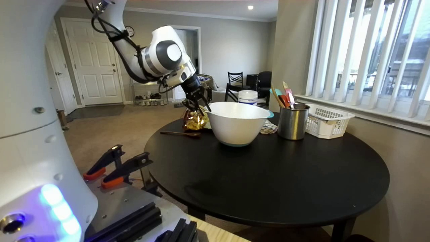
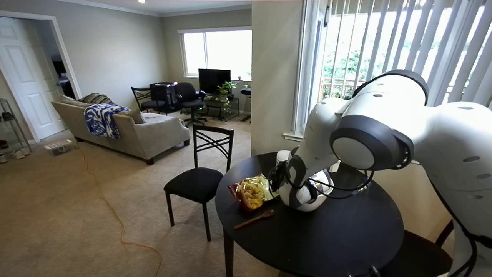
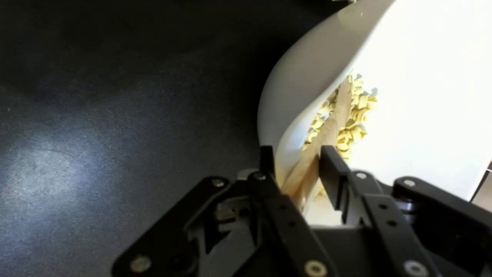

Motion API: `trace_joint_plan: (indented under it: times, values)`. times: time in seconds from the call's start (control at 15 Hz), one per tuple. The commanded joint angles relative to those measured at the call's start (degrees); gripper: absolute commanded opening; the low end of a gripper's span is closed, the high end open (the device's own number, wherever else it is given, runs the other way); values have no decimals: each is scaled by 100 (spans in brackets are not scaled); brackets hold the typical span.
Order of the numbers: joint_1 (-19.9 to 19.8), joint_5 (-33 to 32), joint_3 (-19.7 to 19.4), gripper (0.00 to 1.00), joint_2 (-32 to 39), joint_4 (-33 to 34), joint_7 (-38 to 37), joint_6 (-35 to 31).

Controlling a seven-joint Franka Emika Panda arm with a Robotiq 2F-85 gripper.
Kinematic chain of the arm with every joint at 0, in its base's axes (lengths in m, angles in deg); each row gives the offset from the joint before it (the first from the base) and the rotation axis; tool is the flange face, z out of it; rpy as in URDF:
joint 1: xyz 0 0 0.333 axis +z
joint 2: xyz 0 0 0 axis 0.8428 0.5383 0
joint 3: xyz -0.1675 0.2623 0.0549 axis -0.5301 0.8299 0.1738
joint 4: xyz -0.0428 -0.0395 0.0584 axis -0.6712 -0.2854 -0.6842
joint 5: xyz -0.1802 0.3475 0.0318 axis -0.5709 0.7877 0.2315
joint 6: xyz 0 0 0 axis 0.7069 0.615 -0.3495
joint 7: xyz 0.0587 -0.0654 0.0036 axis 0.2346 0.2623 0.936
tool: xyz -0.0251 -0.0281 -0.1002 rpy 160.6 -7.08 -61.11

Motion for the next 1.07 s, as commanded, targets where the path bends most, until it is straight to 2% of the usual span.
trace_joint_plan:
  times: [0.0, 0.07, 0.13, 0.27, 0.53, 0.67, 1.0]
  values:
    - [82, -105, -141, 34, 38, -78, -161, -239]
    - [82, -79, -147, 57, 28, -80, -136, -279]
    - [79, -71, -149, 58, 28, -81, -132, -277]
    - [81, -75, -151, 69, 23, -91, -125, -270]
    - [104, -73, -158, 94, 17, -109, -130, -252]
    - [88, -70, -147, 100, 0, -144, -119, -278]
    - [100, -56, -173, 100, 0, -206, -127, -332]
